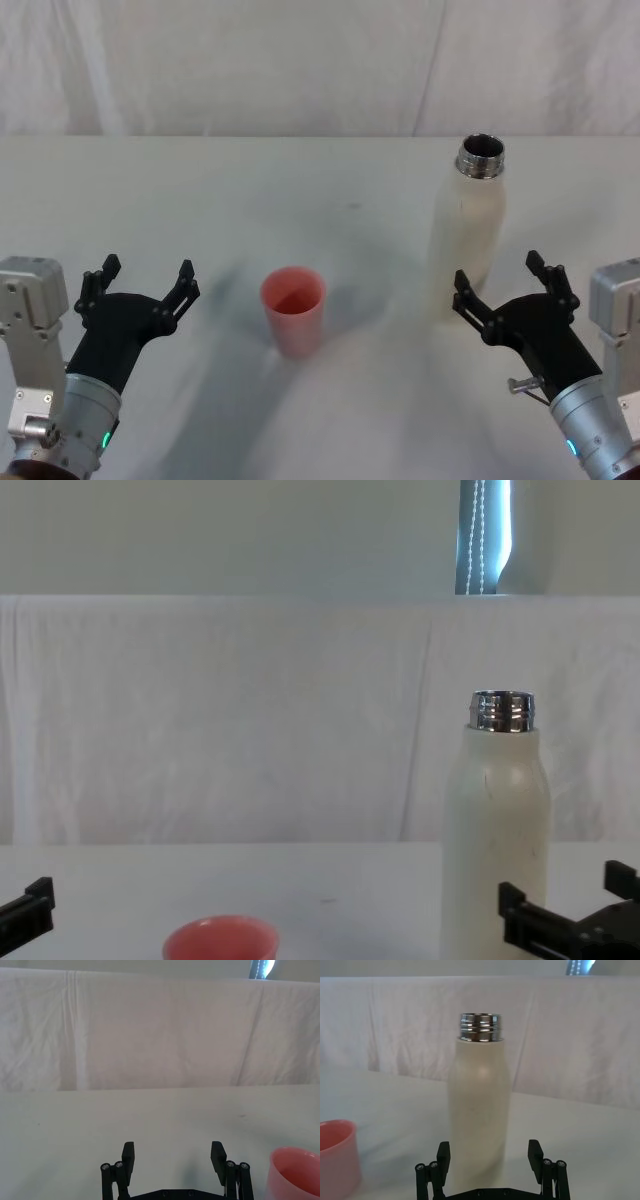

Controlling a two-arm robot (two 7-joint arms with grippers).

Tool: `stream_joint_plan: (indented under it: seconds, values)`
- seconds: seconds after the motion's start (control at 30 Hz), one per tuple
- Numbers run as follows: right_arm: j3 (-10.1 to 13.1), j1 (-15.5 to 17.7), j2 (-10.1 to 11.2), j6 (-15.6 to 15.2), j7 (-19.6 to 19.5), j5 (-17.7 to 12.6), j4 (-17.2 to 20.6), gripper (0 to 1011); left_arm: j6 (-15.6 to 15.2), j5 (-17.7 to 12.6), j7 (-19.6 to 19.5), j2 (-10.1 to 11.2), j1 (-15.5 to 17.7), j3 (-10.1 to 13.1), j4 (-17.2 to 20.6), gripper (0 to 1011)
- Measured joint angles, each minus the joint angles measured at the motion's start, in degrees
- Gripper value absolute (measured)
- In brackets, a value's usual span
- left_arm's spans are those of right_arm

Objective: Grasp the thermos with one hand and pour water into the cup lid.

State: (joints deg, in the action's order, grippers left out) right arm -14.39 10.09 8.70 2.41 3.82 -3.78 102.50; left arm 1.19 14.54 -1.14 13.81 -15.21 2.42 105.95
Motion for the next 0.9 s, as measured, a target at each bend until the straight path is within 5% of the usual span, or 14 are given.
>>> stream_joint_plan:
  seconds: [0.9]
  values:
    - [0.58,-3.1,-2.25,1.73,4.94,-0.34,-3.97,1001,0.0,0.0,0.0,0.0,0.0,0.0,0.0,1001]
